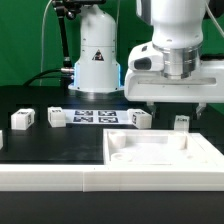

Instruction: Assemble one leg

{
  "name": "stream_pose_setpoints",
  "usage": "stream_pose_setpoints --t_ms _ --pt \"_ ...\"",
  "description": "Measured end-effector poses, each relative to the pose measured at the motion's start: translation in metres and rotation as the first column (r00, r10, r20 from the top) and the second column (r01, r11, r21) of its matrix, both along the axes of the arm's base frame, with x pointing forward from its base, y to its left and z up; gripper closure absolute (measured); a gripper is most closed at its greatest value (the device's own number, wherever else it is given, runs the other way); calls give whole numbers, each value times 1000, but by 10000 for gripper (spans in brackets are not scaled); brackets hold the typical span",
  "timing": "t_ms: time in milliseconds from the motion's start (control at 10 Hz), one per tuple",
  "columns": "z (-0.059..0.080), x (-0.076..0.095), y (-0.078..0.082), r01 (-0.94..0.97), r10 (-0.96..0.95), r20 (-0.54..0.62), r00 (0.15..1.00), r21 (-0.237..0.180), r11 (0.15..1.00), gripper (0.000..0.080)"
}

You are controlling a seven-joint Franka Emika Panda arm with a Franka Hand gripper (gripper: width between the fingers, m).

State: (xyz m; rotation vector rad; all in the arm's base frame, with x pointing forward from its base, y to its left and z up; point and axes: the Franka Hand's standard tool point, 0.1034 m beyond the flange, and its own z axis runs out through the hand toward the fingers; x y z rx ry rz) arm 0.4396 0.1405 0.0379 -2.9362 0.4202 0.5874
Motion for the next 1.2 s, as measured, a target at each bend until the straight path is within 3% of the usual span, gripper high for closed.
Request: stream_pose_setpoints --t_ms 400,800,1200 --pt "-1 -1 10 -22 34 -243 969 52 998 150" --pt "-19 -13 10 -26 62 -442 895 86 996 150" --pt "-28 -15 14 -27 61 -439 897 82 996 150"
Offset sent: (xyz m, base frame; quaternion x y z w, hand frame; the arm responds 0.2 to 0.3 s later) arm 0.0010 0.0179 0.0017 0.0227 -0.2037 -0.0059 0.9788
